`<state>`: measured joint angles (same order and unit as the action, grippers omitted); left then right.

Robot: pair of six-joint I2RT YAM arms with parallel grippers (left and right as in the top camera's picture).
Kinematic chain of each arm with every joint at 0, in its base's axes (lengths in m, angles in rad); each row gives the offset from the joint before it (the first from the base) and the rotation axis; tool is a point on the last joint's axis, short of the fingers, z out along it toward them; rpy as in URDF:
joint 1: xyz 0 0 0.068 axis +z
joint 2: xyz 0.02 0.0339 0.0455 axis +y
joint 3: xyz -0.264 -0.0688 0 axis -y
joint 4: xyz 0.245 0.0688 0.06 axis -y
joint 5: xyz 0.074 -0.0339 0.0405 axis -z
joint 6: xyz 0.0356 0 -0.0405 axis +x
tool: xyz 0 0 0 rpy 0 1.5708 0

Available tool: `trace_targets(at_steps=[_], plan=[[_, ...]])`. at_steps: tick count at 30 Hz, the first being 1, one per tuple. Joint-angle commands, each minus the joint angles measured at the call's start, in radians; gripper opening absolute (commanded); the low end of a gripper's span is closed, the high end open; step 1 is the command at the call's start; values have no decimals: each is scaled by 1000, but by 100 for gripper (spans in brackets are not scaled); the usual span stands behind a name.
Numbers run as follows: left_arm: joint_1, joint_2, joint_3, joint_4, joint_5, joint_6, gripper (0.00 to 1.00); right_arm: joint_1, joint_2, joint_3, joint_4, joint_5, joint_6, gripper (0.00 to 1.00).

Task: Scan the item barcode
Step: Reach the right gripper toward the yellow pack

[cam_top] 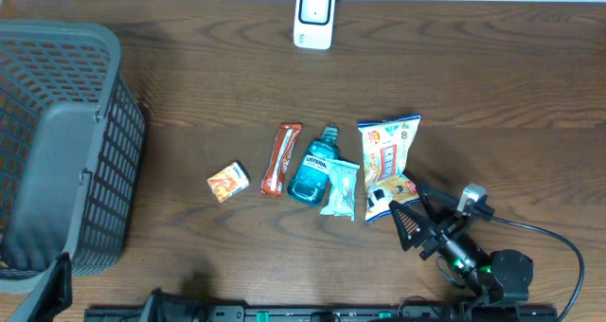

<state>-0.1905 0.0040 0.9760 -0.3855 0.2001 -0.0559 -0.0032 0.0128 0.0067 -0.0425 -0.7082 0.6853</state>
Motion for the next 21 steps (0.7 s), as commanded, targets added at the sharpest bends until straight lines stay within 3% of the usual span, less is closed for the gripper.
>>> trace_targets(at_steps=[1,6,10,21], plan=[[5,-2,-25,5,-36,-5,98,3,0,2,-2,-69,-27,99],[5,-2,-51,6,-36,-5,98,3,0,86,-21,-89,17,99],[5,-2,-69,6,-36,-5,98,4,3,210,-130,-80,-6,99],[13,-2,-84,5,-37,-5,98,4,195,538,-573,174,-119,99]])
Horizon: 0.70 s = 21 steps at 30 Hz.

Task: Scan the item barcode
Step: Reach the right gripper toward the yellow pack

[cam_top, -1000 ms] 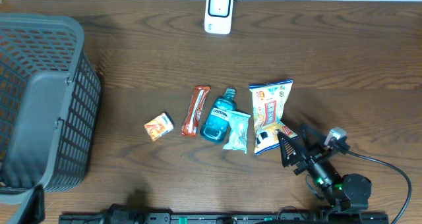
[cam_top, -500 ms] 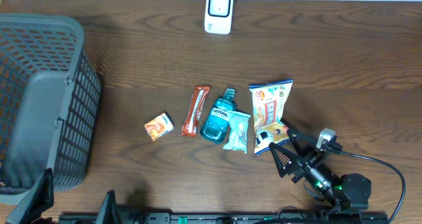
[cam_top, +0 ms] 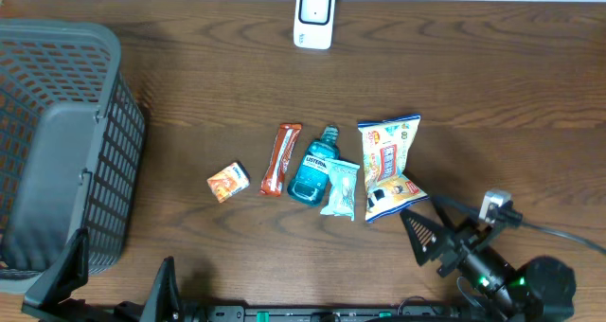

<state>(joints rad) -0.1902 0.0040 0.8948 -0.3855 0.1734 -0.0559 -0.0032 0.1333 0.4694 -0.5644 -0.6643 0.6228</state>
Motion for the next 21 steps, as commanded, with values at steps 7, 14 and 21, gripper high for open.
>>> trace_targets(at_steps=[7,14,21], plan=[[50,-2,-4,-3,-10,-5,98,5,364,275,-251,316,-102,99],[51,-2,-7,-23,-10,-5,98,5,705,331,-200,296,-154,99],[51,-2,-8,-29,-10,-5,98,5,913,331,-103,290,-228,99]])
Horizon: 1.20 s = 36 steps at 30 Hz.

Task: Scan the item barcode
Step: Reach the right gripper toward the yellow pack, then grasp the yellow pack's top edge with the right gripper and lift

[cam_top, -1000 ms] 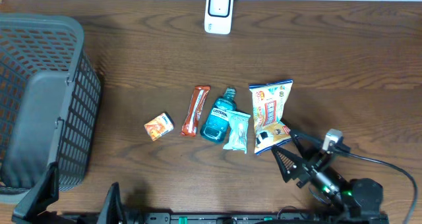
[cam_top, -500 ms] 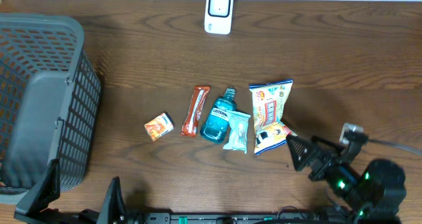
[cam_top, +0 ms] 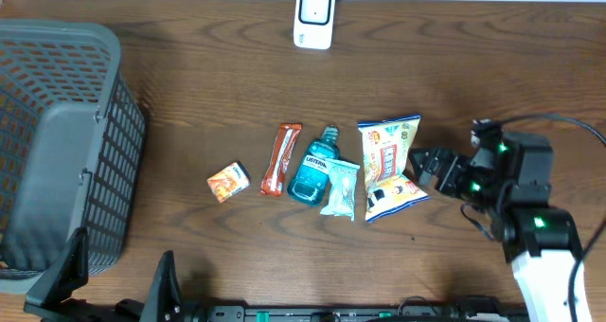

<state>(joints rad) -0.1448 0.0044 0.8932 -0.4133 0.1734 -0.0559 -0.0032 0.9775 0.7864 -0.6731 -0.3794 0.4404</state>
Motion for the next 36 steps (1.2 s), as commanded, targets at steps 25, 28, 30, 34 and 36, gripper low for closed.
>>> trace_targets(at_steps=[25,28,30,34,36], plan=[[5,-2,-7,-27,-10,-5,98,436,415,295,-169,682,21,99],[5,-2,-7,-27,-10,-5,98,419,492,298,-147,628,23,99],[5,-2,-7,-27,-10,-5,98,410,557,298,-135,594,13,99],[5,-2,-7,-27,-10,-5,98,410,693,298,-139,582,7,81],[5,-2,-7,-27,-10,-5,98,410,736,298,-142,578,27,52]])
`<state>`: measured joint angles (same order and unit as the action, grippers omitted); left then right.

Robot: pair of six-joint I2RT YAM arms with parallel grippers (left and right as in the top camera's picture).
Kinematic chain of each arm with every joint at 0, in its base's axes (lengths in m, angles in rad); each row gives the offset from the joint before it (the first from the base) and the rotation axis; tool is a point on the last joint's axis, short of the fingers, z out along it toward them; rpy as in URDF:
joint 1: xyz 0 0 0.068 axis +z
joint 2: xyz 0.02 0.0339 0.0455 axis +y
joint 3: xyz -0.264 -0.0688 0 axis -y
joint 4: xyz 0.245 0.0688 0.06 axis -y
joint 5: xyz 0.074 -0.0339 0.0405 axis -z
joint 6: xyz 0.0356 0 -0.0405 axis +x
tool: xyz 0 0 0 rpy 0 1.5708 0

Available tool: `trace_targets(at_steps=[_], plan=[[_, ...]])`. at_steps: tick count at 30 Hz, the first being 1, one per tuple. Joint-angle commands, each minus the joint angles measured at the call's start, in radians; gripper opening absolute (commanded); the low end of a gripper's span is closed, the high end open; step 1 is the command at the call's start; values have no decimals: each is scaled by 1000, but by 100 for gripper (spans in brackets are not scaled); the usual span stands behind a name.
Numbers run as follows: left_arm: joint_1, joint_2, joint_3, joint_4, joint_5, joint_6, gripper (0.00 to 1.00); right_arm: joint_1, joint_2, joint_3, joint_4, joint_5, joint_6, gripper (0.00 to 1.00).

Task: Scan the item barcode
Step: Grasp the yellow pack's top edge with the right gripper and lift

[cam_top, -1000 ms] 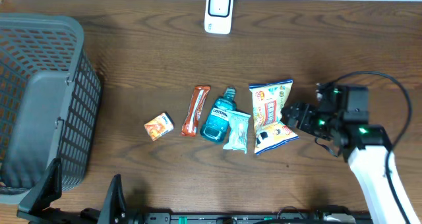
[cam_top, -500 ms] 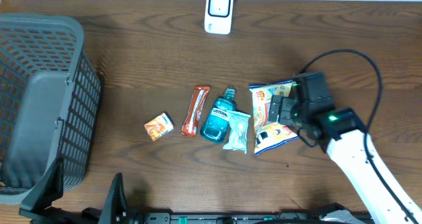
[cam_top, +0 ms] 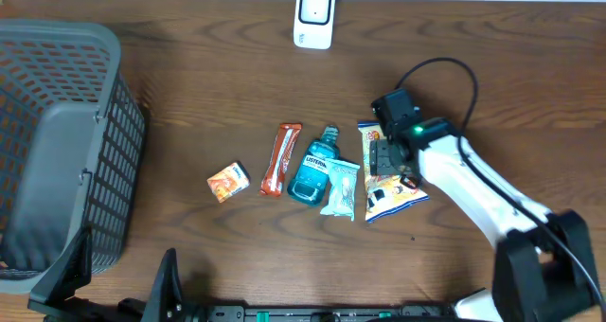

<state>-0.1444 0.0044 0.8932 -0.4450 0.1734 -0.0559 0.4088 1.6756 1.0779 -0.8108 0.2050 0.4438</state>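
Note:
A yellow chip bag [cam_top: 390, 191] lies right of centre on the wooden table [cam_top: 189, 95]. My right gripper [cam_top: 385, 157] hangs directly over the bag's upper half, pointing down; its fingers look spread and nothing is held. The white barcode scanner [cam_top: 313, 17] stands at the table's far edge. Left of the bag lie a small pale packet [cam_top: 341, 187], a blue Listerine bottle [cam_top: 313, 168], a red-brown bar [cam_top: 281, 158] and a small orange box [cam_top: 228, 182]. Two dark blades of my left gripper [cam_top: 114, 284] show spread apart at the bottom left edge.
A large grey mesh basket [cam_top: 66, 142] fills the left side. The right arm's white link [cam_top: 473, 194] and its black cable [cam_top: 445, 71] cross the table's right part. A dark rail [cam_top: 312, 313] runs along the front edge.
My right gripper was beside the chip bag's right edge, pointing left. It has moved left and farther back and now sits over the bag's upper half. The items have not moved.
The right arm was folded low at the front right, its gripper near the bag's lower corner. It then sat farther right at the front edge, then beside the bag's right edge. Now it hovers over the bag. The left blades rose slightly early on, then stayed.

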Motion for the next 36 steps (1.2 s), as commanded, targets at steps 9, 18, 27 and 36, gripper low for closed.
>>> trace_targets(at_steps=[9,18,27,36], plan=[[5,-2,-7,4,-10,-5,98,-50,30,90,-89,-195,311,2],[5,-2,-7,4,-10,-5,98,-100,30,267,-215,-435,425,2],[5,-2,-7,4,-10,-5,98,-100,30,271,-225,-392,449,2],[5,-2,-7,4,-10,-5,98,-100,30,271,-275,-262,445,8]])
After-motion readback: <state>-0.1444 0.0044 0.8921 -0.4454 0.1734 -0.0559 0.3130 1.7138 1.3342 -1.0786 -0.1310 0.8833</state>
